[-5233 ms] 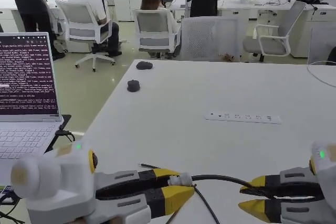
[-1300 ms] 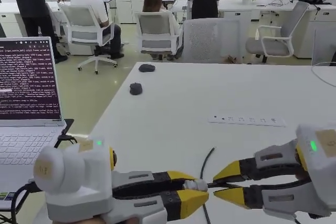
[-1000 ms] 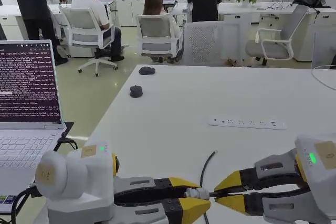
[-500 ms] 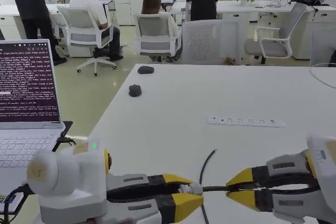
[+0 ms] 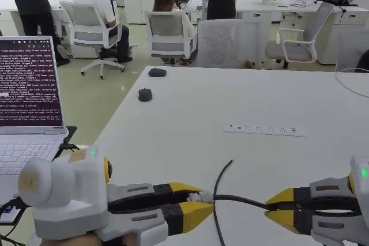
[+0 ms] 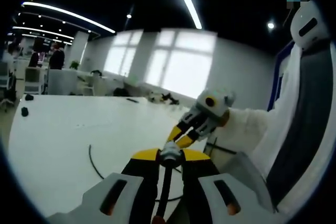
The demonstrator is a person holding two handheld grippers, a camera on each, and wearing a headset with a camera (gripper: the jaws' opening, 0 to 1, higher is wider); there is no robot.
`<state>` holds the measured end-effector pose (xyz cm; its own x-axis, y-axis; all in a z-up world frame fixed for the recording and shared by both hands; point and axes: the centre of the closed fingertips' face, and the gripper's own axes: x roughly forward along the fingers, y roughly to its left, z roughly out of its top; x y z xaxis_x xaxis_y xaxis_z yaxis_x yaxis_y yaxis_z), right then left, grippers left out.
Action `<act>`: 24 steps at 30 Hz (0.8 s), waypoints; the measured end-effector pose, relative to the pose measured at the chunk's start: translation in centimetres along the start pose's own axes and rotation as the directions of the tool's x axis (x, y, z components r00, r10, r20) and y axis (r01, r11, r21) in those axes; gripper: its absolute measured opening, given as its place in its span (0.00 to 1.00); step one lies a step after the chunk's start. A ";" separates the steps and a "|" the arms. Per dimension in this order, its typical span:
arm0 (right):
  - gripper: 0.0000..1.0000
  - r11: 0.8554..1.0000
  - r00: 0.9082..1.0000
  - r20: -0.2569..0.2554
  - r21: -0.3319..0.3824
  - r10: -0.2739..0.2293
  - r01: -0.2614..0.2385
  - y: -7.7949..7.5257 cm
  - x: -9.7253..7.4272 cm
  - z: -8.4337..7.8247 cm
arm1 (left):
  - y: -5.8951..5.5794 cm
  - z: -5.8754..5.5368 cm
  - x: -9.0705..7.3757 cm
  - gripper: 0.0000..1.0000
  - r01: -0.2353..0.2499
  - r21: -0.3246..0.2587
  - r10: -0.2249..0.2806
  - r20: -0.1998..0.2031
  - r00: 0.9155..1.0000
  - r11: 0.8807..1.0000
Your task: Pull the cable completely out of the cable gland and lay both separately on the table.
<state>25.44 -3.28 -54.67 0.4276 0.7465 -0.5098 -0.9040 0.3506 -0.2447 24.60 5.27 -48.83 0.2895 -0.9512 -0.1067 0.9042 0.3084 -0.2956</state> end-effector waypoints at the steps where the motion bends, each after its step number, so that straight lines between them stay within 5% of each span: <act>1: 0.04 1.000 1.000 -0.002 0.002 -0.001 0.001 0.1 0.0 -0.1 | -0.2 0.0 0.0 0.16 0.001 0.001 -0.001 0.000 1.000 1.000; 24: 0.06 0.995 0.996 -0.065 0.073 -0.063 0.068 3.0 -1.1 -1.0 | -2.3 -0.4 -0.1 0.16 0.049 -0.021 -0.049 0.020 0.999 0.999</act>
<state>22.30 -3.61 -55.62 0.4829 0.6847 -0.5459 -0.8709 0.4405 -0.2179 22.39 4.69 -48.54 0.2514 -0.9651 -0.0730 0.9103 0.2614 -0.3209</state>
